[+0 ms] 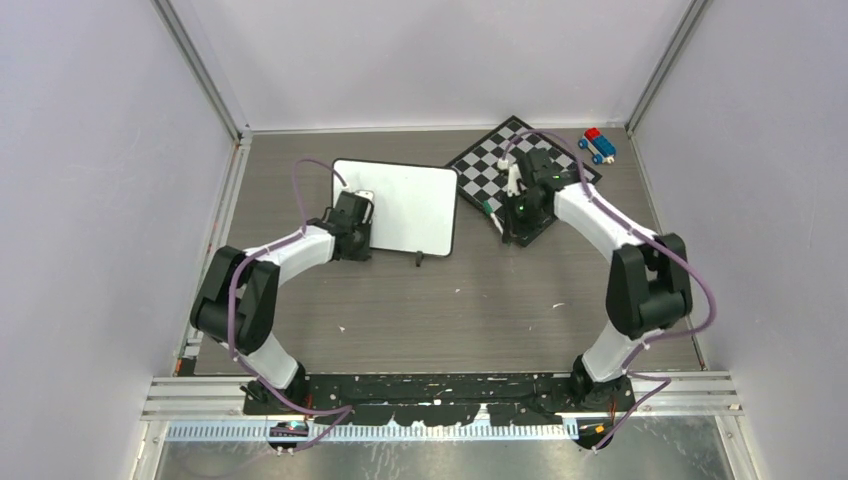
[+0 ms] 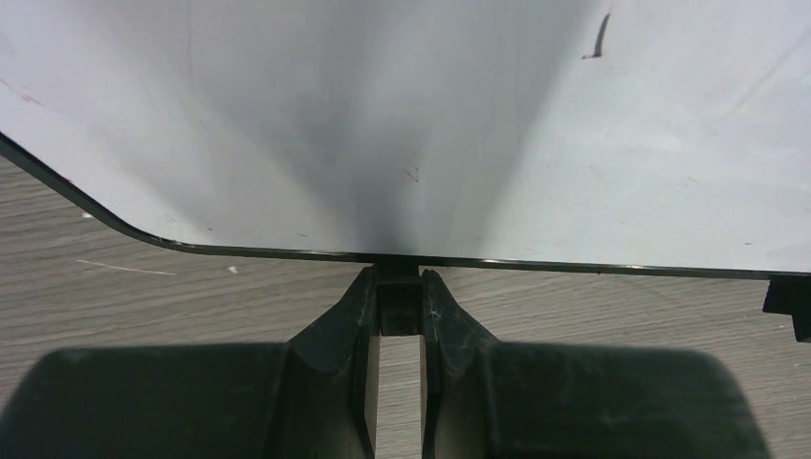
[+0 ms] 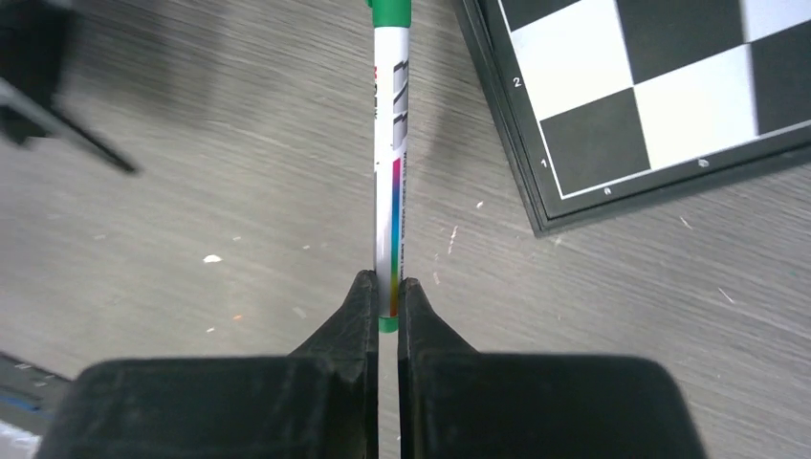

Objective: Write a sentence on the whiteboard
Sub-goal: Pick up the whiteboard marker at the center of the board.

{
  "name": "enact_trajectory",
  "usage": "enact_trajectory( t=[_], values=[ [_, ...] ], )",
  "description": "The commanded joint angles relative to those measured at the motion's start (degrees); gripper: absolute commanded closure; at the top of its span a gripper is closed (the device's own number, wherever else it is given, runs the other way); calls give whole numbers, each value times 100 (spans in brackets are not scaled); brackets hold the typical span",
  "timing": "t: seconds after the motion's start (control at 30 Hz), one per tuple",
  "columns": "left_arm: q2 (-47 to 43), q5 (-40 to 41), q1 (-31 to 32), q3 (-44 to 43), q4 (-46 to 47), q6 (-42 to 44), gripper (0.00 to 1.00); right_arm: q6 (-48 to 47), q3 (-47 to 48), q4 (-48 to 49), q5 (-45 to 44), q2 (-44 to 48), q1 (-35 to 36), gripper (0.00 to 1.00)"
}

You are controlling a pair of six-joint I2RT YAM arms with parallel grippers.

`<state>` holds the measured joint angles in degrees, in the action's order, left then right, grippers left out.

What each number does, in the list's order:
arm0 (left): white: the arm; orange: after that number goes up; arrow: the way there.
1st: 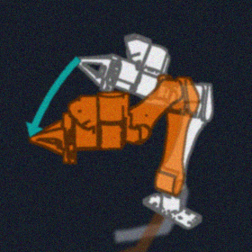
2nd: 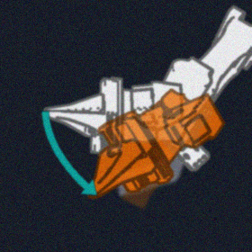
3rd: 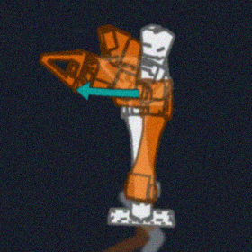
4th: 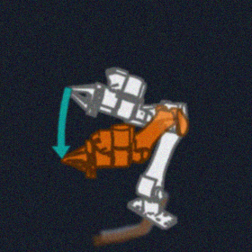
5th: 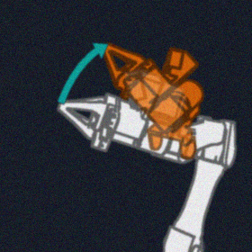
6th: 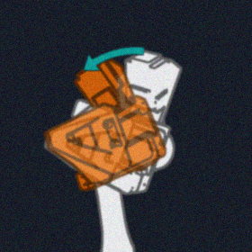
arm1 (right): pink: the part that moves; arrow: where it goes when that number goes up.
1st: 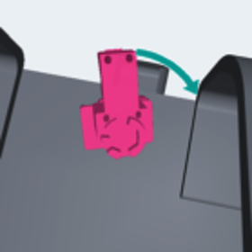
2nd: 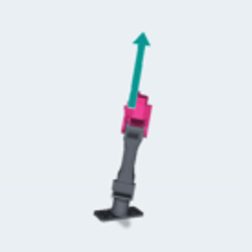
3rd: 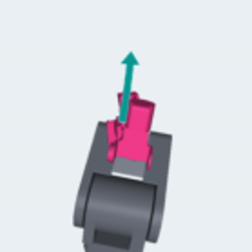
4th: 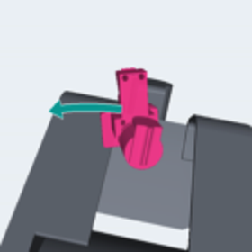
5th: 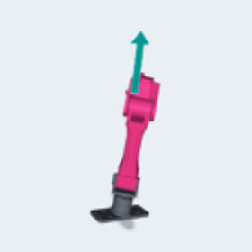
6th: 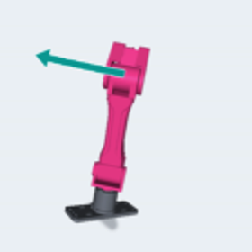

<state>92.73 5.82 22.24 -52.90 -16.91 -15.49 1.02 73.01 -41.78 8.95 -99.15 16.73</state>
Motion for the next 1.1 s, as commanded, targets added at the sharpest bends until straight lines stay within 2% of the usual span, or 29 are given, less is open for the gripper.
enact_trajectory(
  t=[0.0,0.13,0.23,0.47,0.6,0.7,0.77,0.87,0.97,1.07],
  values=[
    [122,22,397,-42,276,-360,86,352,122,-164,680,925,-285,100],
    [238,-125,777,-190,162,-489,76,485,111,-213,766,1453,-624,100],
    [303,-320,1057,-344,22,-644,61,510,123,-265,805,1713,-861,100],
    [520,-978,1656,-778,-254,-1037,47,601,197,-323,933,1891,-1353,100],
    [582,-1268,1998,-934,1,-987,44,621,244,-315,996,1908,-1540,100],
    [714,-1458,2214,-1018,184,-861,34,632,248,-314,1082,1924,-1594,100],
    [790,-1712,2361,-1124,145,-530,33,622,234,-320,1120,1939,-1805,100],
    [704,-1922,2721,-1311,-392,286,32,580,204,-320,1191,1968,-1908,100],
    [493,-1825,3361,-1568,-1354,1355,30,528,188,-318,1233,1970,-1982,100],
    [423,-2192,3582,-1875,-2200,2529,30,510,138,-242,1305,1992,-2005,100]
  ],
)
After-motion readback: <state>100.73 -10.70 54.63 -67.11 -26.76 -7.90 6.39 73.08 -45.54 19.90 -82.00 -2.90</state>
